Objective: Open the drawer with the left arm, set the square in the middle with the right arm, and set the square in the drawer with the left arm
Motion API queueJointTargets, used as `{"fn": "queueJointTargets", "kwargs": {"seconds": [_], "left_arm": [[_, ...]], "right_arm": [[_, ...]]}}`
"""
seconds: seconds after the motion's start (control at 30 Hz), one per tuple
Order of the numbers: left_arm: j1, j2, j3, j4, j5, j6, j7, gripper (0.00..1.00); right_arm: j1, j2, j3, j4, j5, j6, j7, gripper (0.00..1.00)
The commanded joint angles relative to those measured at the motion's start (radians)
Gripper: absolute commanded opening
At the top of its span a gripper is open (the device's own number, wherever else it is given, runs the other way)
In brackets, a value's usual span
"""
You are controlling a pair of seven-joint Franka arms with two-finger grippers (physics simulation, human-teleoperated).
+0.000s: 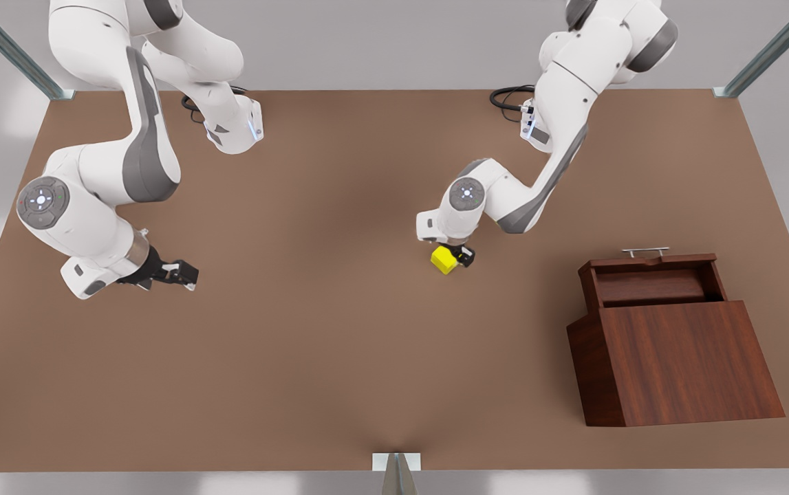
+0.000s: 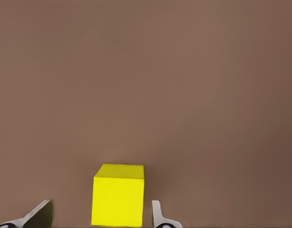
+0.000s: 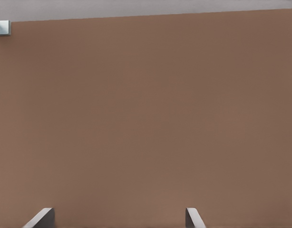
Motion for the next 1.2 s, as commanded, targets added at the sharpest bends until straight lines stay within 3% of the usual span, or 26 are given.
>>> {"fn": "queueJointTargets", "kwargs": {"seconds": [0.0,0.77,0.8,0.83,0.87,0.93,1.17], "left_arm": [[-0.001,0.002,0.001,-0.004,0.005,0.007,0.000,1.00],[-0.005,0.174,0.042,-0.052,0.039,0.123,-0.012,1.00],[-0.005,0.175,0.042,-0.052,0.039,0.123,-0.012,0.94],[-0.005,0.174,0.042,-0.052,0.039,0.123,-0.012,0.71],[-0.005,0.174,0.042,-0.052,0.039,0.123,-0.014,0.61],[-0.005,0.174,0.042,-0.052,0.038,0.123,-0.021,0.55],[-0.005,0.163,0.044,-0.050,0.039,0.114,-0.028,0.56]], "right_arm": [[0.000,0.000,0.000,0.001,-0.001,-0.003,0.001,1.00],[0.015,0.012,0.005,0.005,-0.025,0.002,0.047,1.00],[0.014,0.014,0.005,0.005,-0.025,0.002,0.047,1.00],[0.014,0.015,0.005,0.005,-0.024,0.003,0.049,1.00],[0.014,0.015,0.005,0.007,-0.022,0.003,0.057,1.00],[0.015,0.015,0.005,0.007,-0.022,0.005,0.087,1.00],[0.015,0.014,0.005,0.005,-0.024,0.005,0.087,1.00]]}}
